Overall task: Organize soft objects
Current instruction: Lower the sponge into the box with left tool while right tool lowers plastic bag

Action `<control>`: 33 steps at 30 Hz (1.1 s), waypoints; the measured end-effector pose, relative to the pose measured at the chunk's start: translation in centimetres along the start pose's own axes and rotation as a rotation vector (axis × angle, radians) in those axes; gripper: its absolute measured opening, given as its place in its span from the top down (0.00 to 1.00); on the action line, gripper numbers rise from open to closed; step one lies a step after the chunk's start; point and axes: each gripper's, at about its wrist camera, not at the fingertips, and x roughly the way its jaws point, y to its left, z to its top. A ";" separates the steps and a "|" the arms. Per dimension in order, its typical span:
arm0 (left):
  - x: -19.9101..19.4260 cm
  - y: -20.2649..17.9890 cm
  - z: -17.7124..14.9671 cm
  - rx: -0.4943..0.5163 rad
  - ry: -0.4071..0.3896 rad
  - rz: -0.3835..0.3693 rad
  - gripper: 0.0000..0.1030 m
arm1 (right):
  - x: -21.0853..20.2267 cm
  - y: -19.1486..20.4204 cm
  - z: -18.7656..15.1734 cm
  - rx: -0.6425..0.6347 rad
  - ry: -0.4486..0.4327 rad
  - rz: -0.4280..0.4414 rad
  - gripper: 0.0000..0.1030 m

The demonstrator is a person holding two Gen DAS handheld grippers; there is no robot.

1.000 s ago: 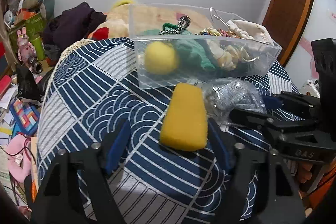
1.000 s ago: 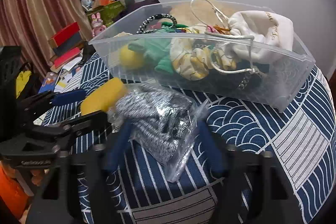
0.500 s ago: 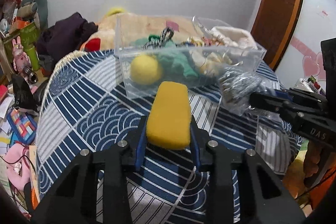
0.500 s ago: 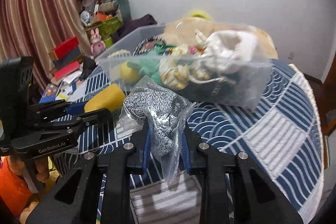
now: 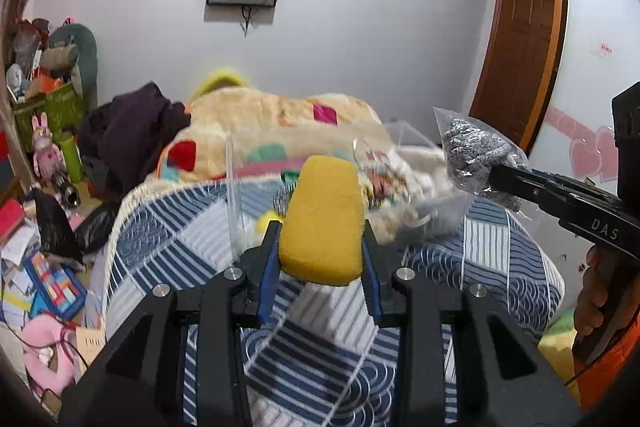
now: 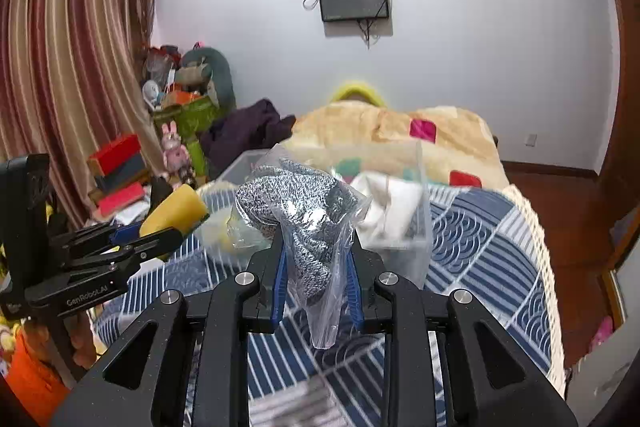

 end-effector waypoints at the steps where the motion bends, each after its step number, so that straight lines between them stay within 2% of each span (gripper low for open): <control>1: 0.1 0.1 0.4 0.001 -0.007 0.003 0.65 | 0.1 0.1 0.3 0.001 -0.008 -0.002 0.78; 7: 2.2 0.6 2.0 -0.014 0.007 -0.006 0.65 | 2.0 0.3 1.3 -0.004 -0.004 -0.003 0.78; 15: 6.8 0.3 2.0 0.006 0.085 -0.001 0.65 | 6.6 1.1 0.7 -0.051 0.105 -0.014 0.78; 22: 8.7 0.3 1.6 0.010 0.123 0.003 0.64 | 7.7 1.0 0.1 -0.077 0.162 -0.031 0.74; 25: 8.7 0.3 1.4 0.005 0.126 0.013 0.58 | 7.7 0.8 0.1 -0.080 0.178 -0.030 0.74; 28: 8.4 0.5 1.4 -0.011 0.125 0.008 0.46 | 7.5 0.7 0.1 -0.080 0.183 -0.045 0.67; 30: 7.9 0.6 1.4 -0.010 0.121 0.009 0.46 | 7.0 0.4 0.3 -0.070 0.180 -0.029 0.57; 33: 6.9 0.3 1.3 0.000 0.112 0.010 0.46 | 6.0 0.4 0.5 -0.071 0.167 -0.028 0.56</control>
